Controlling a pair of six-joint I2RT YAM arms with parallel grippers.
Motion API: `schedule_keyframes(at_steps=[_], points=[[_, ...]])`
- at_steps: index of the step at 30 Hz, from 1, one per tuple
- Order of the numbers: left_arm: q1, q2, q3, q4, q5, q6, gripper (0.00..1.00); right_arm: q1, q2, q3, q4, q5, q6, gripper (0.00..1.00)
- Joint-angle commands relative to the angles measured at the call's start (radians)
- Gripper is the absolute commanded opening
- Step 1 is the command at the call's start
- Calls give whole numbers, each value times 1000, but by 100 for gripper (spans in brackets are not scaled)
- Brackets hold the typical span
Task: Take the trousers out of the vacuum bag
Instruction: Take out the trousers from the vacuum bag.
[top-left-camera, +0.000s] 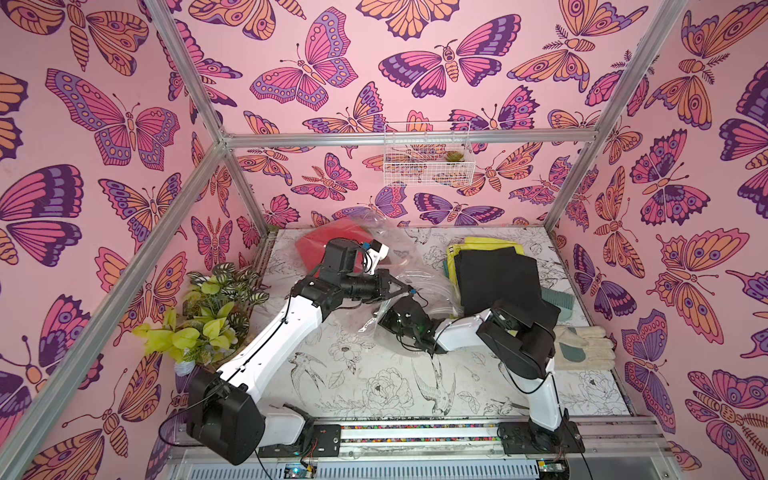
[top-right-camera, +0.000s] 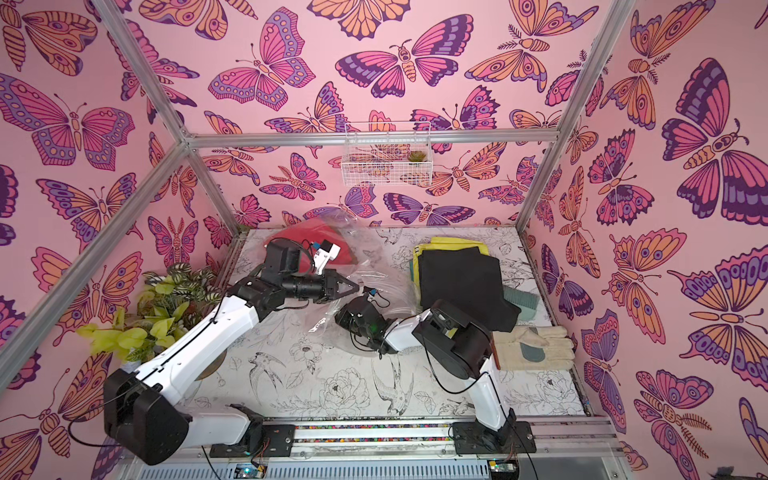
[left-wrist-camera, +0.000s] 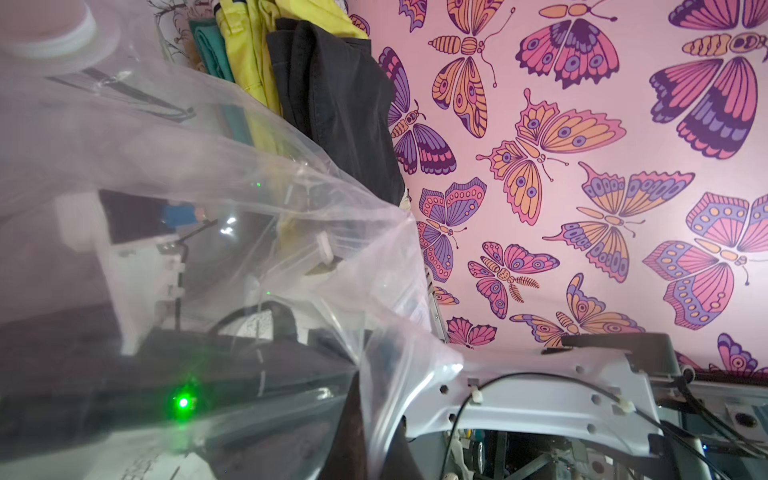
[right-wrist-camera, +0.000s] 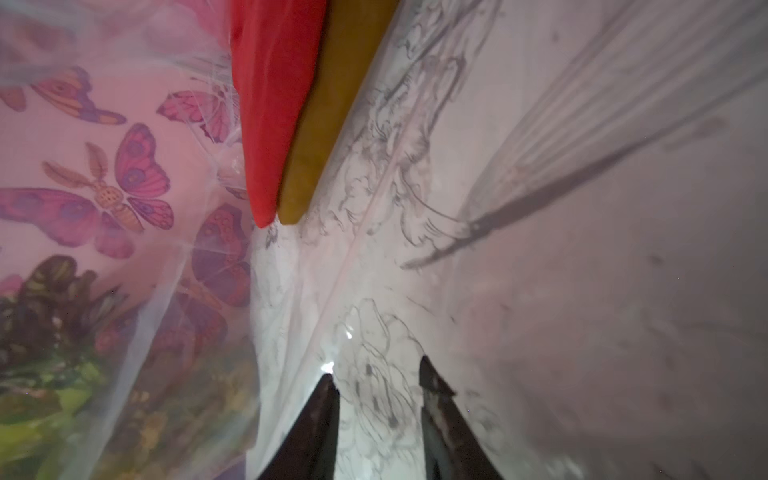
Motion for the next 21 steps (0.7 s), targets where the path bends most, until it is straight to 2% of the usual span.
schedule_keyframes(at_steps=[1,8,17,21], points=[[8,-48,17,-80,47,108,0,-15,50,98,10,19,65,36],[22,-133,-72,-94,54,178,0,-47,173,297,-29,32,126,40],[28,-144,-112,-156,88,246,0,-77,302,491,-111,47,160,45],[36,-158,-156,-187,36,298,0,-95,360,577,-115,6,158,45]])
